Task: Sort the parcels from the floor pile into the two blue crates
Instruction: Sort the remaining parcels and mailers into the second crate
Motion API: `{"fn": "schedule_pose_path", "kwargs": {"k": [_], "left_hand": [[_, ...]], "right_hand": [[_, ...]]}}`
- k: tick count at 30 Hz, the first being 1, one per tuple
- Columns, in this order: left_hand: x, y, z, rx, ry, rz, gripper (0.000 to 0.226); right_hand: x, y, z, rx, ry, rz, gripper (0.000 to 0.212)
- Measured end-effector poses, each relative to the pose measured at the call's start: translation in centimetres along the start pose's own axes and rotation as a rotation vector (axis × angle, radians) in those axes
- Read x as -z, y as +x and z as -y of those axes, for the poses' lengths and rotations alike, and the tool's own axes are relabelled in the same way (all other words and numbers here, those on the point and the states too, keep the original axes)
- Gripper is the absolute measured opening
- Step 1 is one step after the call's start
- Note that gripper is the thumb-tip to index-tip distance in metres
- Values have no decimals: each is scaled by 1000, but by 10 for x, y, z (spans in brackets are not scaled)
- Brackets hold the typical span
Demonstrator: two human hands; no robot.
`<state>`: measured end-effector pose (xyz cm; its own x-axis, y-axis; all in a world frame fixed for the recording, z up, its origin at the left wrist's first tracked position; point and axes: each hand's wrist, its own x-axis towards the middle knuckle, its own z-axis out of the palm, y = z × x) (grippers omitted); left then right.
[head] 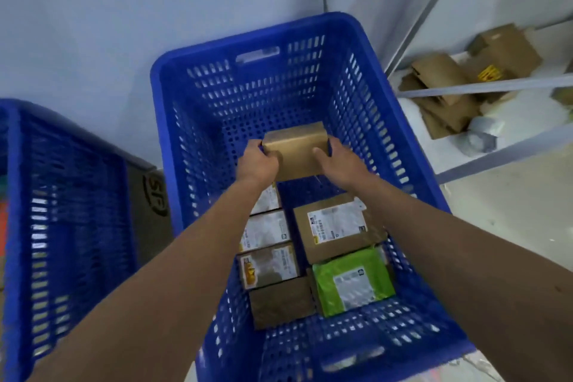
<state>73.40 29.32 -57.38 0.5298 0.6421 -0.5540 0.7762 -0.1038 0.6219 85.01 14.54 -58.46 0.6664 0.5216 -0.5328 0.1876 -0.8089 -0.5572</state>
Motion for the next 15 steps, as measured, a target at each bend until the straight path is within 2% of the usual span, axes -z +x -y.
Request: {"fn": "schedule_pose_path", "kwargs": {"k": [3, 7, 12, 15], "left_hand": [[-36, 25, 22, 16, 46, 29, 38], [-75, 37, 48, 51, 81, 102, 51], [-100, 32, 65, 61, 185, 179, 42], [-102, 30, 67, 53, 266, 236, 38]], "right_hand": [[-18, 25, -34, 3, -149, -43, 69], [-39, 36, -68, -39, -236, 69, 65], [-57, 32, -87, -68, -395, 130, 67], [-59, 28, -92, -72, -457, 135, 60]]}}
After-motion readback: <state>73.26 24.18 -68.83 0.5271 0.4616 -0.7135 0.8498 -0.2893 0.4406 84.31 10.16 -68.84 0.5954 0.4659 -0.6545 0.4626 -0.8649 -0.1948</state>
